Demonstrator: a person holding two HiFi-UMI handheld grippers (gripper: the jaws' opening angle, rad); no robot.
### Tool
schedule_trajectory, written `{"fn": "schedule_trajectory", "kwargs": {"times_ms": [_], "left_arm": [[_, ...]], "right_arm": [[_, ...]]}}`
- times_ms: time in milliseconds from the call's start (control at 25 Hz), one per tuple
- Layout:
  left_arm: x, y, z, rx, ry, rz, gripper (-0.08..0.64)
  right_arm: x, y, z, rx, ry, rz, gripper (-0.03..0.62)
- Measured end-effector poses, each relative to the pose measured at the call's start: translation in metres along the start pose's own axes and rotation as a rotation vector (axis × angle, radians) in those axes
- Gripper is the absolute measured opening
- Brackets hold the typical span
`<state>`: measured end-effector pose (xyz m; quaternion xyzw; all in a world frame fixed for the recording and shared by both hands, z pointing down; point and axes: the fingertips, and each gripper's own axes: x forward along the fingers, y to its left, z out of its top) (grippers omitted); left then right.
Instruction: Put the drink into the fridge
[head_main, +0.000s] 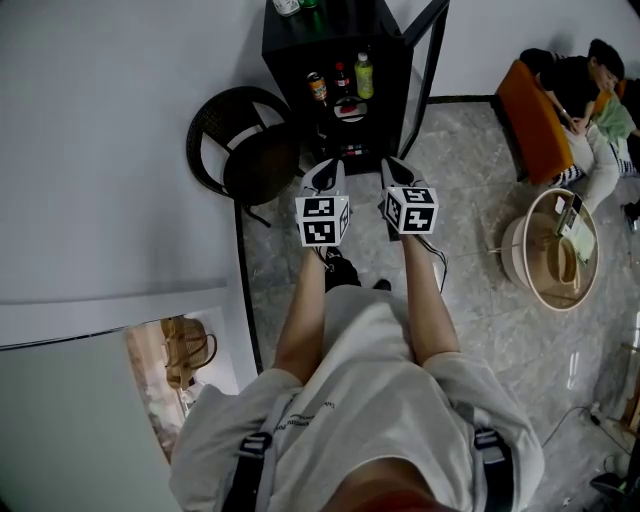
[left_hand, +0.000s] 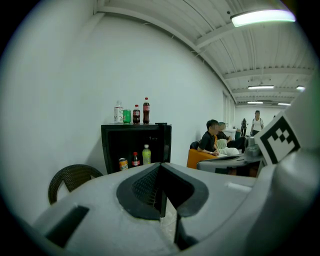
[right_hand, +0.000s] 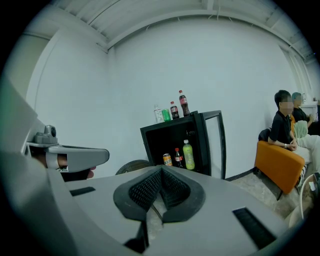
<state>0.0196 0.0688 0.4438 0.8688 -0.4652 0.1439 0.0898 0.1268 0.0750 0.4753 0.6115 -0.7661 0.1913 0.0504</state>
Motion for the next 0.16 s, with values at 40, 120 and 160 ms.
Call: {"fn": "schedule_trajectory", "kwargs": {"times_ms": [40, 120, 160], "left_arm": [[0.0003, 0.0001, 0.0002, -0.002, -0.001, 0.001, 0.009], [0.0014, -0.0001, 0.0006, -0.005, -0.002, 0.002, 0.009], [0.0020, -0.0003, 0.0009, -0.005, -0.002, 0.002, 0.009]], "right_arm": [[-0.0001, -0.0003, 0.0007, -0.002, 0.000, 0.000, 0.006], [0.0002, -0.0011, 0.0022, -0.004, -0.002, 0.001, 0.006], [0.0005, -0.0016, 0.0030, -0.006, -0.003, 0.001, 0.006]]}}
